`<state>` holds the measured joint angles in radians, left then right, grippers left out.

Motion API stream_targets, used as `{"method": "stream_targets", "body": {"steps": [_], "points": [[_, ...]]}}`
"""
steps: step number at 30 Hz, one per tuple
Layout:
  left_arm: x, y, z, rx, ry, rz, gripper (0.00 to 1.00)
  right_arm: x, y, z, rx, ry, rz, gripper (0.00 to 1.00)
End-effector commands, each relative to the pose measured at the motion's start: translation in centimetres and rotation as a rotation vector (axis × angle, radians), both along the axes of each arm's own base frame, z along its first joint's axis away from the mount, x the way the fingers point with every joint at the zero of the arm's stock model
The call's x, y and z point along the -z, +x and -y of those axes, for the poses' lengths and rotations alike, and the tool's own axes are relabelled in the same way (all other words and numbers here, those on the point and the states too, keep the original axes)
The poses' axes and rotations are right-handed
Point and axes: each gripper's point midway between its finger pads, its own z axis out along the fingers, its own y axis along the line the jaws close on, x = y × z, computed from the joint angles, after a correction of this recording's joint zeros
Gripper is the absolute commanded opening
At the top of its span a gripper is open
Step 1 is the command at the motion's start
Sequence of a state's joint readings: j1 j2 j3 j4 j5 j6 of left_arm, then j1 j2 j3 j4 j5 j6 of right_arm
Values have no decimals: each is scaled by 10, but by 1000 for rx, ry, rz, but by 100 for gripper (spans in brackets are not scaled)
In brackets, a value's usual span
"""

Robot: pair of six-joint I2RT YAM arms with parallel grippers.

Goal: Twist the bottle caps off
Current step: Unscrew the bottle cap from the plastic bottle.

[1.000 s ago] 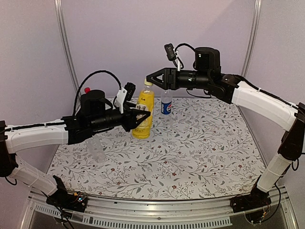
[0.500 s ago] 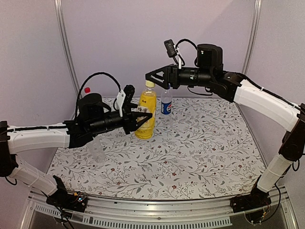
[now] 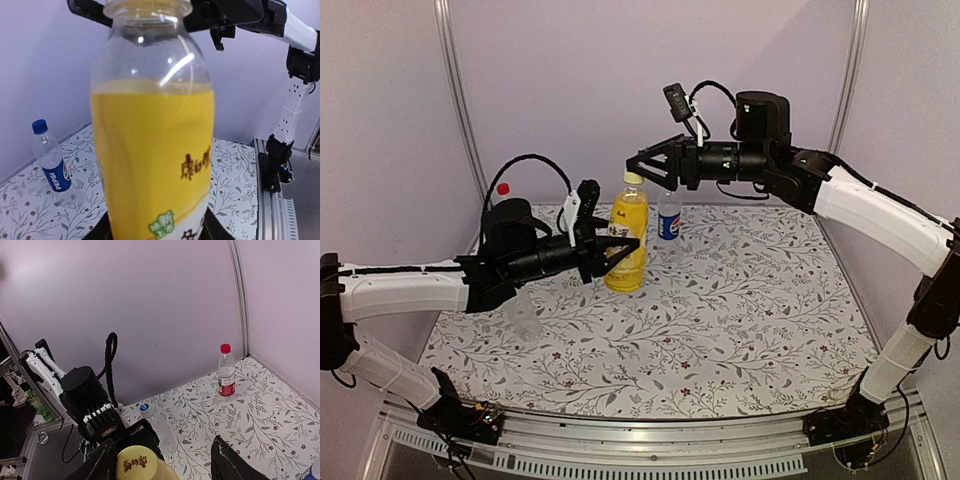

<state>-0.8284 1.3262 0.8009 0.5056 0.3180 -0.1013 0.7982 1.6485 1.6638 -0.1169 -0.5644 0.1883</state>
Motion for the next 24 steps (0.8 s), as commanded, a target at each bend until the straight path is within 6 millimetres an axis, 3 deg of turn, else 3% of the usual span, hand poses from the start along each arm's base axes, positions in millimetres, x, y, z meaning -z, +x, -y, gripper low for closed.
{"method": "stream_targets", "body": {"steps": [1, 7, 24], "points": [[-13, 4, -5, -15, -40, 37, 30, -15, -20, 4, -69, 13, 27, 63], [-11, 4, -5, -21, -34, 32, 30, -18, -24, 4, -85, 23, 13, 62], [-8, 4, -3, -10, -22, 20, 29, -9, -25, -8, -109, -1, 0, 35]]}}
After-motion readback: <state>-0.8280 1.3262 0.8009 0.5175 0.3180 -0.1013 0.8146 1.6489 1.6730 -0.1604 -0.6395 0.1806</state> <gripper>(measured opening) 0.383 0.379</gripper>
